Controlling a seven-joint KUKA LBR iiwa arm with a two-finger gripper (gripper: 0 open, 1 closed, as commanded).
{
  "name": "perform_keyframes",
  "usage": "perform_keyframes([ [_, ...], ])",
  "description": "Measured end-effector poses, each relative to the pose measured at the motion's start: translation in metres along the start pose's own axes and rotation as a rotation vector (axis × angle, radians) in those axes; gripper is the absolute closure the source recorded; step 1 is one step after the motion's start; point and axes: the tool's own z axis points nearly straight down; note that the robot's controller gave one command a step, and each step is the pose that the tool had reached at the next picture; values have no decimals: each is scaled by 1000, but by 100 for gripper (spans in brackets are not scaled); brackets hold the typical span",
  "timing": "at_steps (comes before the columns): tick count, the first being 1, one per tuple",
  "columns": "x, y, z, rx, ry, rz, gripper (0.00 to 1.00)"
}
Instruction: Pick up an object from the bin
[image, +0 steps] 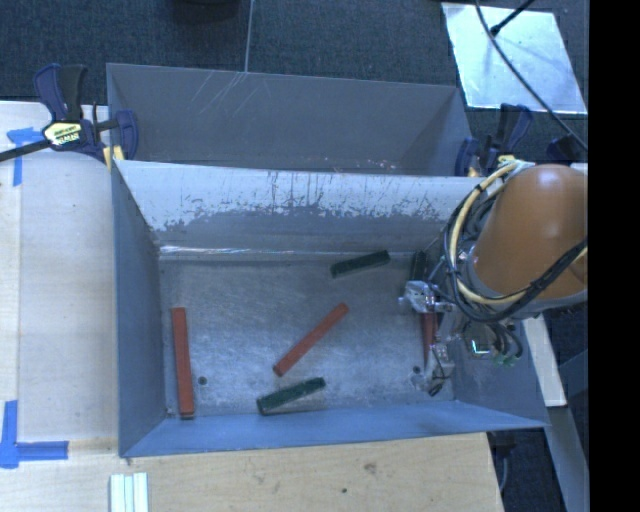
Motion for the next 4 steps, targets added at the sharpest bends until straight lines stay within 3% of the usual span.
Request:
perform_keyframes([
  [1, -47, 69, 55, 0, -8, 143, 0],
  [2, -94, 86, 111, 0, -11, 95, 0],
  [3, -44, 75, 109, 1, -3, 62, 0],
  [4, -47, 76, 107, 0, -10, 59, 100],
])
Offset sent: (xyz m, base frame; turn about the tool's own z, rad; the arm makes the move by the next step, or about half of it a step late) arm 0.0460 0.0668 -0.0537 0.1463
